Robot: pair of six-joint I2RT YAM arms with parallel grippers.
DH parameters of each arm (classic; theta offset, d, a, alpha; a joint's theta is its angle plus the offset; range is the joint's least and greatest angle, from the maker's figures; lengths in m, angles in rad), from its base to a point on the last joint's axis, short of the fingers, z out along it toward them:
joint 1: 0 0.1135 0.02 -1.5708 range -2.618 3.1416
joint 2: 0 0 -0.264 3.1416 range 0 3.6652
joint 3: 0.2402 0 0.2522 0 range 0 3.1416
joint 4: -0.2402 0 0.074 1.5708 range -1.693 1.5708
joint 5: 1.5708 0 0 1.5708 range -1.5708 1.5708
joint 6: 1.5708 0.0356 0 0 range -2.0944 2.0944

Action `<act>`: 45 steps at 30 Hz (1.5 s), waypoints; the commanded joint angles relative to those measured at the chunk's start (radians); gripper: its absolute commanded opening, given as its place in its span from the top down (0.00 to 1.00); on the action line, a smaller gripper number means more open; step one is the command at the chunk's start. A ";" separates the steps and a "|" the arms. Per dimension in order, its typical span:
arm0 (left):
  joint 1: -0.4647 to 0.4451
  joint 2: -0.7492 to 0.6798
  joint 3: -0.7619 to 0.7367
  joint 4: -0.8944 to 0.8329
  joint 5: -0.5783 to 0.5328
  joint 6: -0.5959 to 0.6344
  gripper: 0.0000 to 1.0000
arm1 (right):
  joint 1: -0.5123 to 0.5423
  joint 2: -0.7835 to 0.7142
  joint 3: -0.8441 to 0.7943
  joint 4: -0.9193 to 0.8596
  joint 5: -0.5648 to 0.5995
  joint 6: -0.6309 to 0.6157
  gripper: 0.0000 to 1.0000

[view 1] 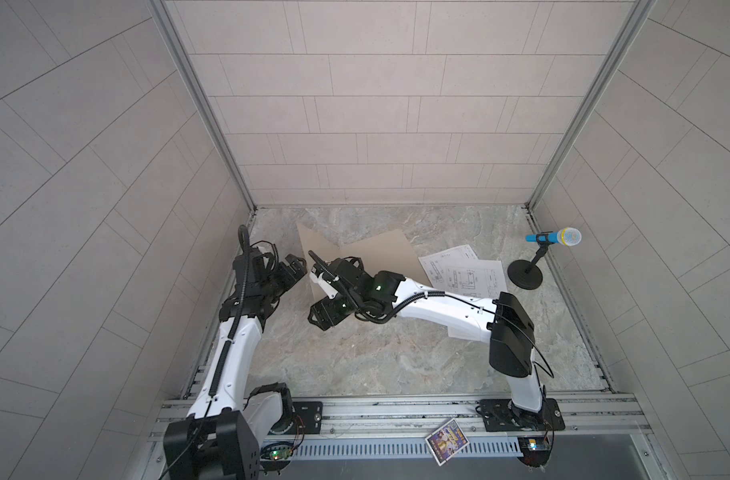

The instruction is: Put the files into the folder

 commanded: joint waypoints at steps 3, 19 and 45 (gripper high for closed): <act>0.021 -0.052 0.023 -0.128 -0.105 0.025 0.00 | 0.007 -0.040 0.014 0.082 -0.085 -0.025 0.01; 0.018 -0.052 0.135 -0.255 -0.116 0.044 0.03 | -0.035 -0.188 -0.133 0.165 -0.075 -0.085 0.02; -0.422 0.748 0.418 -0.019 -0.038 0.070 0.30 | -0.845 -0.671 -1.020 0.248 -0.047 -0.056 0.14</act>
